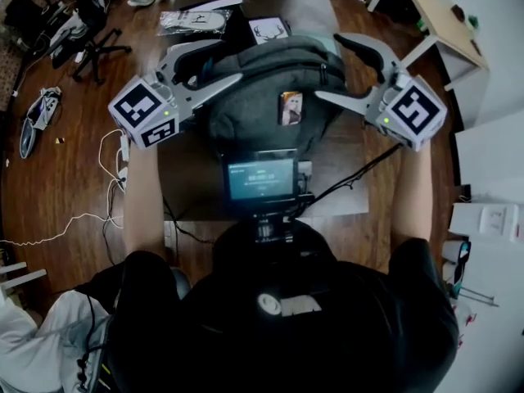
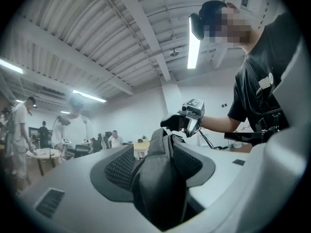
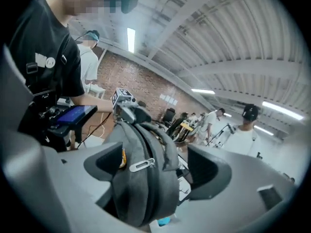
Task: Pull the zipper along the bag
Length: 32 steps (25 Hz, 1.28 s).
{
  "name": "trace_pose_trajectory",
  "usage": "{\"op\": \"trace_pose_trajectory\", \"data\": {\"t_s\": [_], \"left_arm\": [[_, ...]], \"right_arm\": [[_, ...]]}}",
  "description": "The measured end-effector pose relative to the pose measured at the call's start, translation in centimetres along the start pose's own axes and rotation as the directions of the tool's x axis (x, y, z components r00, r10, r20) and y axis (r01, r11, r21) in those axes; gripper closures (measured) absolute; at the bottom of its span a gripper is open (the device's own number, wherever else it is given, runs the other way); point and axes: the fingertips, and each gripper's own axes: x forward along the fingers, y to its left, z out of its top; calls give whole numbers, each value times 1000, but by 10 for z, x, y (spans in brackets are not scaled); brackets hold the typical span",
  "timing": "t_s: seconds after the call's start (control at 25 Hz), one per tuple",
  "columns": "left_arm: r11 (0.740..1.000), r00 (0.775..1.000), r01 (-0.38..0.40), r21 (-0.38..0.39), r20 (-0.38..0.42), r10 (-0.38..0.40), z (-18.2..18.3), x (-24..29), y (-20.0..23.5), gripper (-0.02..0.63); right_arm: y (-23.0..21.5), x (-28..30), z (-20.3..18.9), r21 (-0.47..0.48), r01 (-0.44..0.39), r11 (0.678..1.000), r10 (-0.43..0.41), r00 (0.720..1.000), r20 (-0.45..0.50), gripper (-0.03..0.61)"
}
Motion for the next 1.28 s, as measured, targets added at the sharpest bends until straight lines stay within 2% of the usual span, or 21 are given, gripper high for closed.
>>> {"op": "trace_pose_trajectory", "data": {"t_s": [0.12,0.24,0.36,0.48,0.56,0.68,0.8,1.0,1.12,1.2,1.28], "left_arm": [[990,991,-119,-77,50,123,-18,-52,12,364],[960,969,-221,-170,72,236,-54,-99,14,364],[937,955,-292,-189,-5,297,-99,-124,-1,362],[919,941,-338,-202,-58,333,-133,-130,-16,362],[916,938,-347,-202,-80,338,-154,-123,-23,362],[926,943,-328,-187,-117,310,-182,-107,-34,362],[936,947,-305,-175,-158,279,-203,-96,-46,362],[946,941,-296,-129,-212,265,-236,-86,-57,362],[937,938,-317,-146,-191,288,-243,-88,-60,362],[942,936,-310,-126,-212,280,-250,-89,-63,364],[949,938,-300,-93,-210,276,-253,-88,-66,433]], "right_arm": [[4,26,-13,-12,-110,994,109,992,-57,120],[6,35,-35,37,-189,981,191,978,-86,114],[7,33,-41,91,-245,965,251,966,-57,114],[3,26,-55,119,-264,957,272,960,-61,115],[4,22,-62,120,-257,959,265,962,-58,115],[8,18,-65,86,-244,966,252,964,-89,130],[11,14,-67,44,-243,969,247,963,-112,221],[18,9,-71,66,-272,960,278,954,-114,318],[21,8,-70,91,-300,950,309,946,-98,341],[22,6,-69,106,-313,944,323,942,-95,353],[22,5,-70,115,-313,943,324,941,-94,354]]}}
